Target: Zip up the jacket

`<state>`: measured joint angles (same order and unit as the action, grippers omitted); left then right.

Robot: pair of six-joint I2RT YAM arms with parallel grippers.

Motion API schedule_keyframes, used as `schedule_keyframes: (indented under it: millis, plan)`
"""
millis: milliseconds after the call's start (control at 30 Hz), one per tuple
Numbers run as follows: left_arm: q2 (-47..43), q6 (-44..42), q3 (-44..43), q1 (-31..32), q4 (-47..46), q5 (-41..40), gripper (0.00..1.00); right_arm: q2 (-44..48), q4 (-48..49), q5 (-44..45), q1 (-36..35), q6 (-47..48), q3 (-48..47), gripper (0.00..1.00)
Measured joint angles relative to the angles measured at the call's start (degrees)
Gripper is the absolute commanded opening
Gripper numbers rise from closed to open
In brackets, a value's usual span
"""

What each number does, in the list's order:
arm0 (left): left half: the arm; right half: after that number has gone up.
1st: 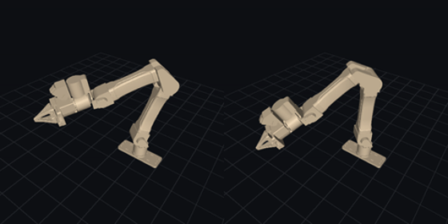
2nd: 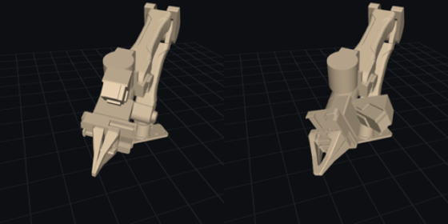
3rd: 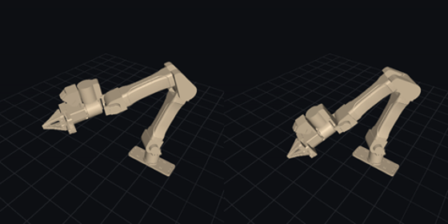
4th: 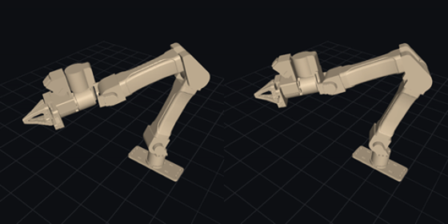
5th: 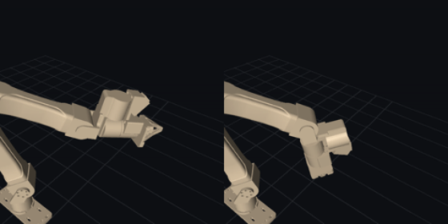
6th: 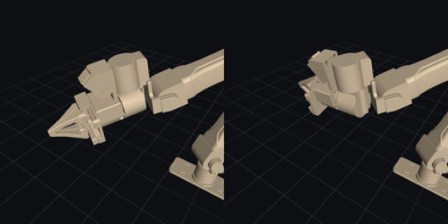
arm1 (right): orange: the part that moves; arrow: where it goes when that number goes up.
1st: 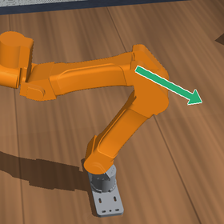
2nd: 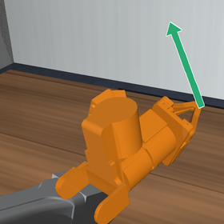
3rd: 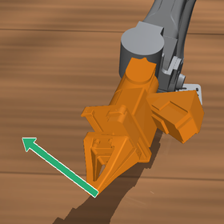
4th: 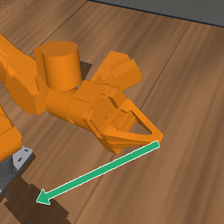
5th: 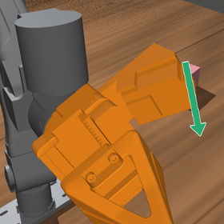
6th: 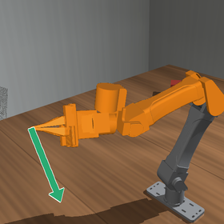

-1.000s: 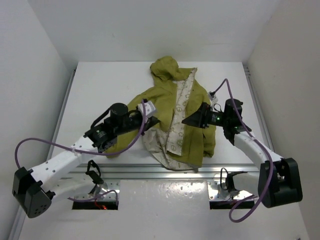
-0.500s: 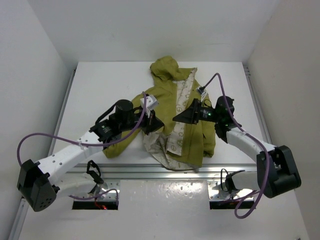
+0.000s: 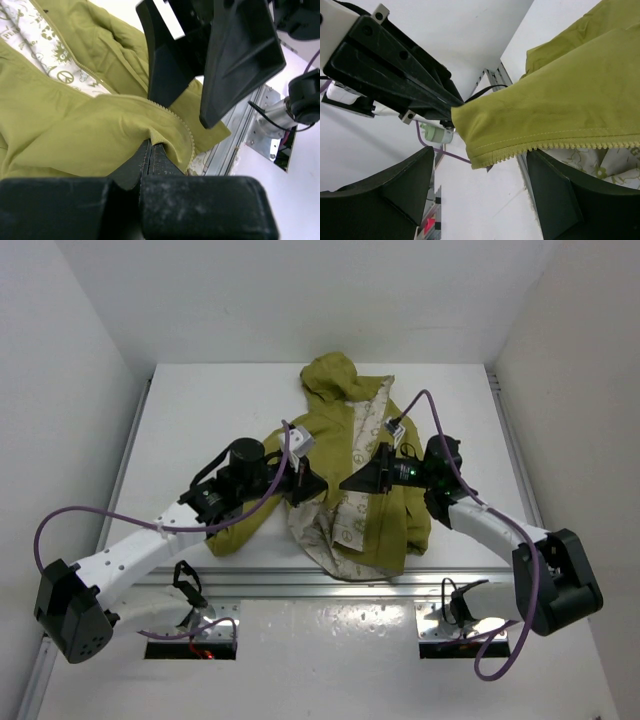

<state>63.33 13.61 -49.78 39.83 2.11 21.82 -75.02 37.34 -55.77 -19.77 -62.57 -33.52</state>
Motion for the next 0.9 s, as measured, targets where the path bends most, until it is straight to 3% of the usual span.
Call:
schedule_keyframes:
  millis: [267,467,700,833,900]
  plan:
    - [-0.3,1.9,0.0,-0.3,-1.6,-1.3,0.00,0.0,-0.1,0.0,-0.2,-0.1,1.5,0.89]
    - [-0.8,2.3,0.0,-0.3,-1.8,-1.9,0.00,0.0,0.1,0.1,-0.2,-1.5,1.7,0.90]
    - [-0.7,3.7,0.0,-0.3,-1.8,-1.4,0.00,-0.4,0.5,0.6,-0.8,-2.4,0.6,0.77]
    - [-0.3,4.9,0.0,-0.3,-2.3,-1.3,0.00,-2.1,1.4,1.0,-2.6,-2.9,-1.7,0.58]
    - [0.2,5.4,0.0,-0.3,-2.7,-1.2,0.00,-2.9,1.6,1.3,-3.1,-3.2,-2.4,0.55]
